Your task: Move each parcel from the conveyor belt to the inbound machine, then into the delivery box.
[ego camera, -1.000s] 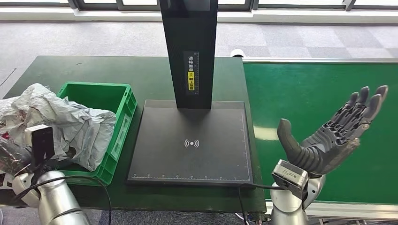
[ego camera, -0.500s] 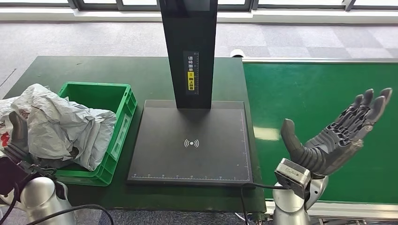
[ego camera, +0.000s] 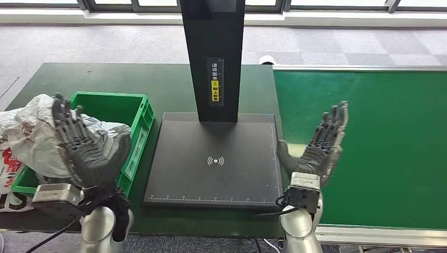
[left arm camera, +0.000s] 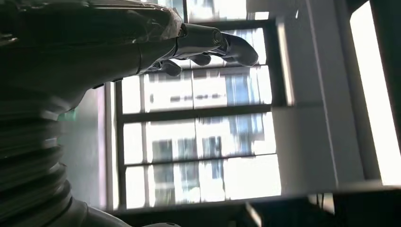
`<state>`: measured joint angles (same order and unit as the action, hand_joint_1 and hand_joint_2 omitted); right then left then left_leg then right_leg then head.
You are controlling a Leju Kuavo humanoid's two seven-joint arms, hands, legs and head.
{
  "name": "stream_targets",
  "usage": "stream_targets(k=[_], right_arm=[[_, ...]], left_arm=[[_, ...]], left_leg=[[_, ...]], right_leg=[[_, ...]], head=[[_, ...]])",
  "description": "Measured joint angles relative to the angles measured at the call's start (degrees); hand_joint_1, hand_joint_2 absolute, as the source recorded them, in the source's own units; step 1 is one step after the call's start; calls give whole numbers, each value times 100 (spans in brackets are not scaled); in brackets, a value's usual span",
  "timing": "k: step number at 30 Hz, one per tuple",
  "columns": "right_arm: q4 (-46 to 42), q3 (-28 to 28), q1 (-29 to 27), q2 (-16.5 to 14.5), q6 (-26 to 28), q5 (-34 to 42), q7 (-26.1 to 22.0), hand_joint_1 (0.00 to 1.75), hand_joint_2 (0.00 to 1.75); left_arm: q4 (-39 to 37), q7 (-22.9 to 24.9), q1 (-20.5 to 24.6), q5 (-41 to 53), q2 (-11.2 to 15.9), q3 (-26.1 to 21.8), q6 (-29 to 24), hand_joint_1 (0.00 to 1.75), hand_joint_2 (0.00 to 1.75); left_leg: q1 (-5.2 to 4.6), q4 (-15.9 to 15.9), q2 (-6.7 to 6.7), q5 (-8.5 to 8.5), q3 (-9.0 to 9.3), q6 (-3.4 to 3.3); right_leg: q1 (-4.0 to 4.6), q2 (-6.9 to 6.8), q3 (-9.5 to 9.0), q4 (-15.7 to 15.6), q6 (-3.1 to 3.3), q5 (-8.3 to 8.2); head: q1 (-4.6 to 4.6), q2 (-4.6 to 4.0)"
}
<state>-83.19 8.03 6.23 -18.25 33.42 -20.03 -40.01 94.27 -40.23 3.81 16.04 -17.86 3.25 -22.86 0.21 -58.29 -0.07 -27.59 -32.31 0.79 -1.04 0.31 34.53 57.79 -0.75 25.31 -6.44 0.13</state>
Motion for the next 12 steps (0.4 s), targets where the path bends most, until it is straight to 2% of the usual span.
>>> stream_targets(k=[3, 5, 12], right_arm=[[340, 649, -56, 103, -448, 545, -1, 0, 175], [444, 993, -112, 162, -596, 794, -1, 0, 175], [616, 1487, -149, 296, -655, 914, -1, 0, 175]], left_arm=[[-614, 5, -13, -332, -1, 502, 809, 0, 175], [-923, 7, -24, -530, -2, 738, 1066, 0, 175], [-1419, 8, -26, -621, -2, 1002, 1155, 0, 175]], left_leg=[[0, 0, 0, 0, 0, 1], [1, 1, 1, -1, -1, 2], [1, 1, 1, -6, -3, 1]], right_leg=[[1, 0, 1, 0, 1, 0], [1, 1, 3, 0, 1, 1], [1, 3, 5, 0, 4, 7]], head=[[-1, 0], [-1, 0], [-1, 0]])
